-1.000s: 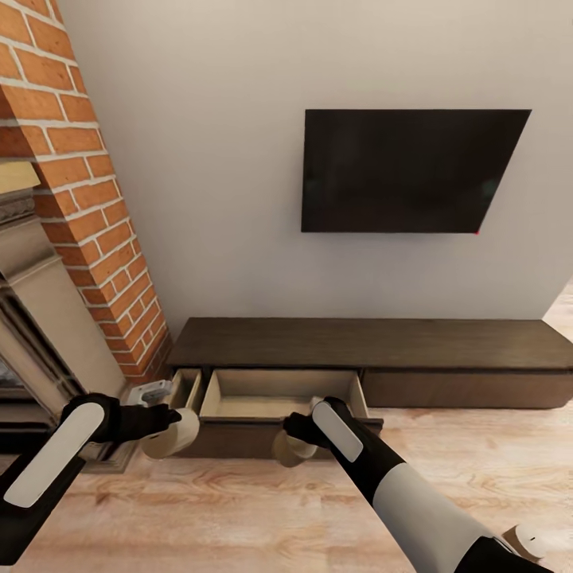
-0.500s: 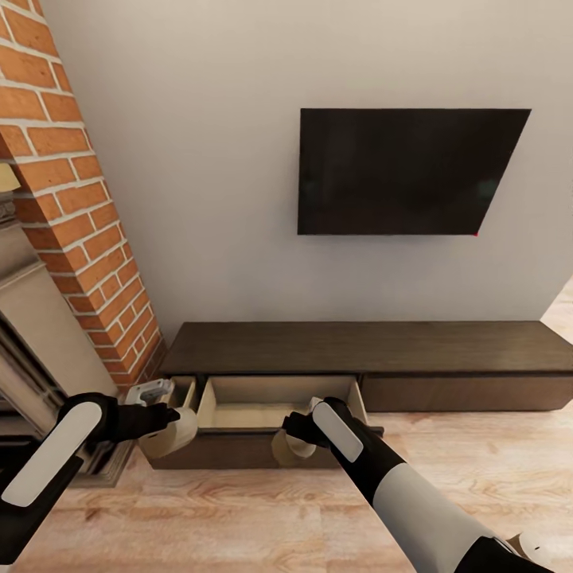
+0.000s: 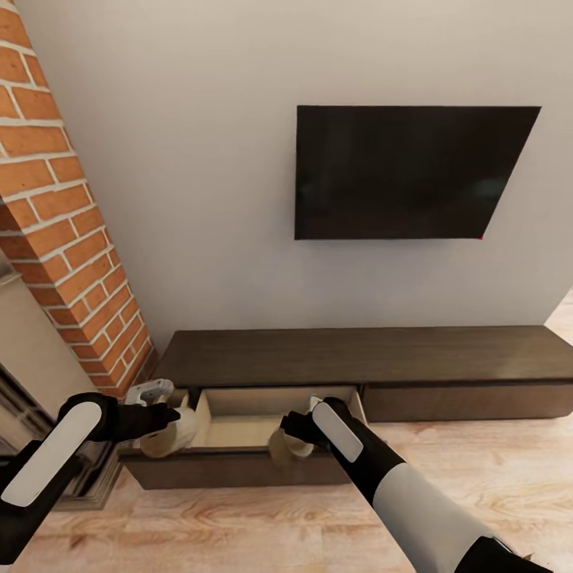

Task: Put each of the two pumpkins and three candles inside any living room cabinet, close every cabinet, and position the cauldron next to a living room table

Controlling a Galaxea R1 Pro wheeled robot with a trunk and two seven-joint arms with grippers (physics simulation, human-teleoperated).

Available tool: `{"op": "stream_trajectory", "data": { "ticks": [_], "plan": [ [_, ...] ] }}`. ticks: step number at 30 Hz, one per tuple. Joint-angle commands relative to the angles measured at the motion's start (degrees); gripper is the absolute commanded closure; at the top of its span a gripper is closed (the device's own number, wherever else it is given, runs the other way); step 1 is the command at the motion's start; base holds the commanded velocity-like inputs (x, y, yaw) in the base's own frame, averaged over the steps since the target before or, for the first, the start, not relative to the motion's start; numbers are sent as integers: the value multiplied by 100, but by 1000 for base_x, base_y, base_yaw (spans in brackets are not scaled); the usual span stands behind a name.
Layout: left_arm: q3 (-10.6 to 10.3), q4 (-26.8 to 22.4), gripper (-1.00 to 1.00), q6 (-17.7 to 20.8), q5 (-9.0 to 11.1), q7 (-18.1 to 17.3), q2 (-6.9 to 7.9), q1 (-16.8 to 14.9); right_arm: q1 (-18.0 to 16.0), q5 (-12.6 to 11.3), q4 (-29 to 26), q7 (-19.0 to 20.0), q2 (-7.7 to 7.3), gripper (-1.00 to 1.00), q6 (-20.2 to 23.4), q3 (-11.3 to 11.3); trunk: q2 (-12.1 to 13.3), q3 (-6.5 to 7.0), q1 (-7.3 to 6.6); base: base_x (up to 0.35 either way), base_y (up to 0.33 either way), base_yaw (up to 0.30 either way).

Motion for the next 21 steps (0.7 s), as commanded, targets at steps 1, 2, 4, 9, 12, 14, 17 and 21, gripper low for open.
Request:
{"op": "stream_trajectory", "data": {
  "ticks": [1,2,4,9,12,14,17,21],
  "plan": [
    [-8,-6,100,4,50,63,5,-7,-5,-46,-7,-50,-1,100,0,15,-5,-6,4,330,0,0],
    [-9,-6,100,5,50,63,5,-7,-6,-46,-7,-50,-1,100,0,15,-5,-7,4,327,16,0],
    [-11,-6,100,4,50,63,5,-7,-5,-46,-7,-49,1,100,0,15,-5,-7,4,319,55,0],
    [-7,-6,100,3,50,63,5,-7,-6,-42,-7,-49,3,100,0,20,-5,-7,4,310,92,78],
    [-21,-6,100,2,50,63,5,-7,-5,-39,-7,-51,3,100,-6,90,-5,-7,4,307,24,212],
    [-25,-6,100,2,50,63,5,-7,-6,-38,-7,-50,4,100,-8,126,-5,-7,4,294,-83,96],
    [-23,-6,100,2,50,65,5,-7,-5,-37,-7,-49,5,100,-9,148,-5,-7,4,260,-90,33],
    [-53,1,100,2,50,68,-2,-7,-5,-39,-7,-49,5,100,-9,154,-5,-7,4,180,-130,7]
  ]
}}
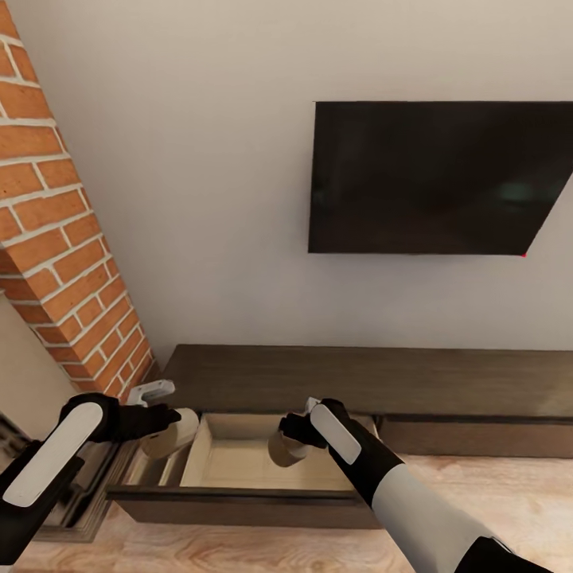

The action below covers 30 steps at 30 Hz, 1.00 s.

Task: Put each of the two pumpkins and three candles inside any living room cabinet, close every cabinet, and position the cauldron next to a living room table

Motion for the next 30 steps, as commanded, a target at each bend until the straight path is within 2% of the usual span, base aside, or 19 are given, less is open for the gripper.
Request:
{"op": "stream_trajectory", "data": {
  "ticks": [1,19,30],
  "plan": [
    [-14,-6,100,0,49,65,3,-8,-8,-47,-8,-48,-3,100,-4,17,-5,-6,2,149,-240,-12],
    [-25,3,100,-9,49,51,2,-8,-5,-47,-8,-13,-3,100,-12,25,-5,-6,2,67,-139,-28],
    [-43,-4,100,-9,49,55,2,-8,-5,-49,-8,-12,-3,100,-13,34,-5,-6,2,128,-38,0]
  ]
}}
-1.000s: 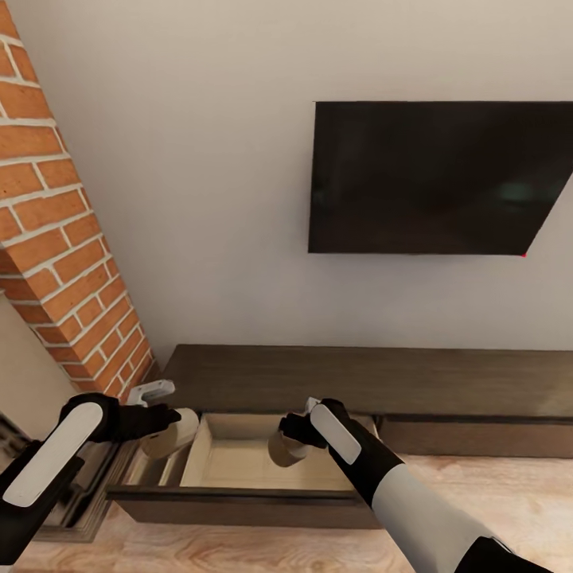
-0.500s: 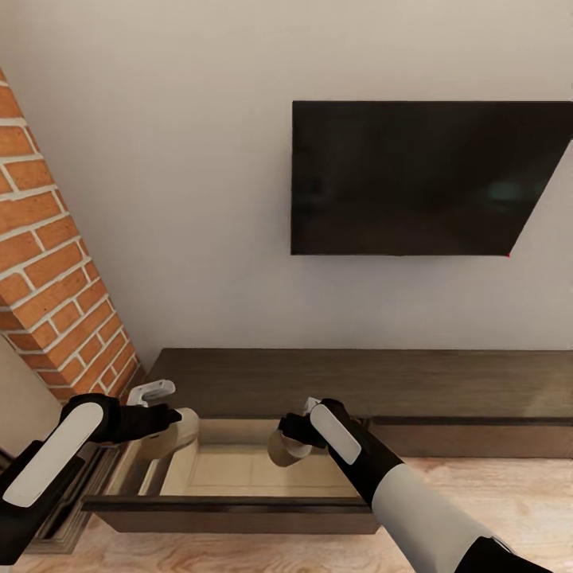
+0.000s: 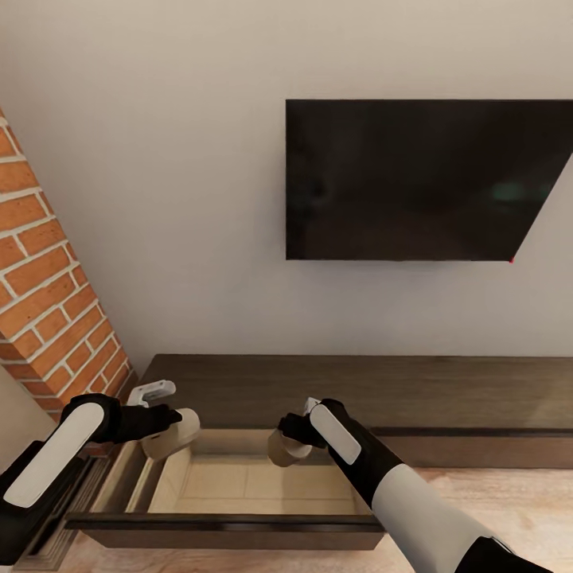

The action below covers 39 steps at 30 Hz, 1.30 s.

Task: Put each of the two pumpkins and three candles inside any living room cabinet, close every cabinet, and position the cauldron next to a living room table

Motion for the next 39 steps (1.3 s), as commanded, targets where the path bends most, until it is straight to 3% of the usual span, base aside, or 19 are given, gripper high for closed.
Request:
{"op": "stream_trajectory", "data": {
  "ticks": [1,10,13,21,26,32,35,39],
  "plan": [
    [-9,-7,100,-1,58,61,5,-7,-6,-39,-7,-48,-3,100,4,16,-5,-7,2,114,-148,0],
    [-18,-8,100,-1,58,58,-2,-7,-6,-37,-7,-46,-3,100,-12,53,-5,-7,2,31,-32,0],
    [-21,-14,100,-1,60,57,-33,-7,-7,-38,-7,-44,-3,100,-23,115,-125,-61,67,1,-1,0],
    [-87,9,100,-1,-7,98,-344,-7,-6,-37,-7,-51,5,100,-28,151,-446,-204,243,0,0,0],
    [-123,38,100,-7,-37,136,-386,-7,-6,-32,-7,-133,6,100,-9,333,-647,-294,353,0,0,0],
    [-127,45,100,-9,-101,153,-390,-7,-6,-25,-5,-283,37,100,-5,379,-887,-402,485,0,0,0],
    [-122,45,100,-9,-112,150,-391,-7,-6,75,0,-352,136,100,-17,384,-1008,-455,551,0,0,0],
    [-119,56,100,-10,-117,160,-393,-7,-6,456,6,-370,203,100,-152,386,-1168,-527,638,0,0,0]
  ]
}}
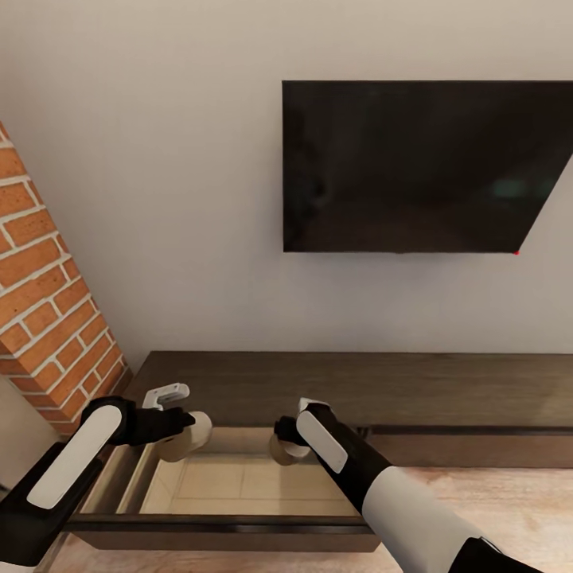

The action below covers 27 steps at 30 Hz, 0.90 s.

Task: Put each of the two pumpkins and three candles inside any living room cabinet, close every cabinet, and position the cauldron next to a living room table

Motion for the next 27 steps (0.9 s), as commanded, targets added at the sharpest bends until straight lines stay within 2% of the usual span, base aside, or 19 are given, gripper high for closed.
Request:
{"op": "stream_trajectory", "data": {
  "ticks": [1,6,12,21,27],
  "plan": [
    [-9,-1,100,1,49,64,5,-7,-6,-38,-3,-38,-1,100,-42,18,-46,-25,23,0,0,0],
    [2,26,100,1,55,24,6,-7,-6,28,26,70,1,100,-297,26,-246,-114,133,0,0,0],
    [-2,135,100,9,66,5,7,-7,-8,24,65,397,-5,100,-246,22,-487,-222,264,0,0,0],
    [0,390,100,10,71,-15,-1,-15,-6,-35,77,438,-6,100,-211,18,-848,-384,462,0,0,0],
    [14,458,100,10,99,-20,-1,-15,-8,-88,73,443,-12,100,127,-10,-1089,-491,594,0,0,0]
  ]
}}
